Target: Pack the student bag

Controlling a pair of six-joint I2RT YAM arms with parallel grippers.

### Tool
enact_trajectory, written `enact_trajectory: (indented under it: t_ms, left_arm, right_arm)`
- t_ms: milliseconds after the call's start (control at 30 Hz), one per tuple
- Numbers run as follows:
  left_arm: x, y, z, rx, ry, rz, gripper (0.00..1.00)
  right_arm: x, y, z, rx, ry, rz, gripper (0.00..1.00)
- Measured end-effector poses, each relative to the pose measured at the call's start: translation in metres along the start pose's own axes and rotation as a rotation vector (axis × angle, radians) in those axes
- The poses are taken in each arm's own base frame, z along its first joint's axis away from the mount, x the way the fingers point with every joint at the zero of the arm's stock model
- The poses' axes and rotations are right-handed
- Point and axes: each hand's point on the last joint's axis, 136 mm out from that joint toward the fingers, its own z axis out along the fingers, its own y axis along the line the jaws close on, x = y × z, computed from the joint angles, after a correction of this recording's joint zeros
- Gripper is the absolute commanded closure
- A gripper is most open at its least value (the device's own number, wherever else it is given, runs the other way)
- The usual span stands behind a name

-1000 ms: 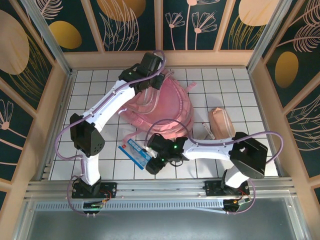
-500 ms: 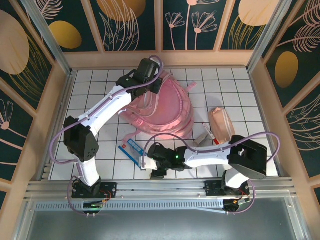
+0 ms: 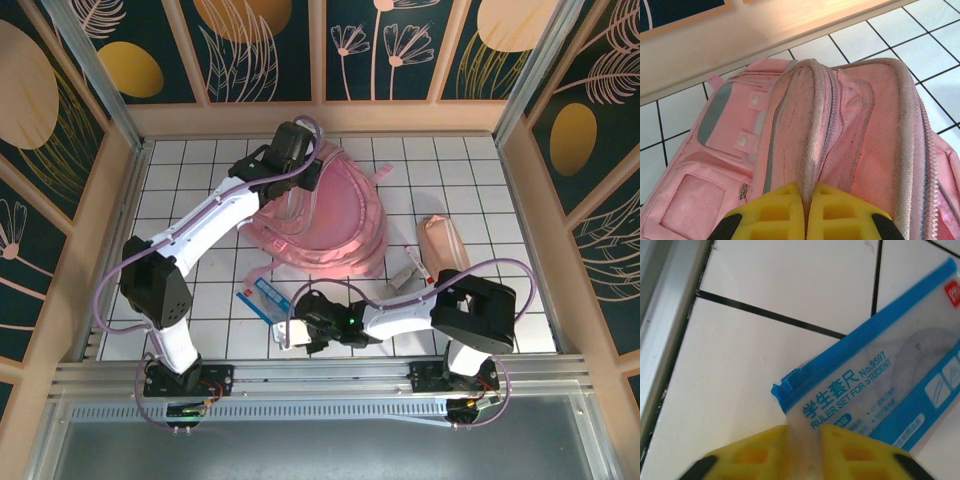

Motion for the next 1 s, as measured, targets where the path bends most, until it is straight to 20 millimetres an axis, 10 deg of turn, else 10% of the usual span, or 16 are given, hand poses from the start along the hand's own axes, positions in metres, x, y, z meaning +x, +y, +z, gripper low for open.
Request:
enact_trajectory:
  t_ms: [233, 567, 1000]
  left_arm:
    - [0.001, 0.002, -0.007, -0.001, -0.005, 0.003, 1.00]
    - [0.001, 0.007, -0.020, -0.003, -0.009, 0.052, 1.00]
    - [0.000, -0.003, -0.028, 0.062, 0.016, 0.078, 1.00]
  right_arm:
    - [-0.006, -0.009, -0.026, 0.113, -0.049, -0.002, 1.00]
    - [-0.067, -0.069, -0.150, 0.356, -0.394, 0.240, 1.00]
    - [-0.007, -0.182, -0.268, 0.703, -0.434, 0.548, 1.00]
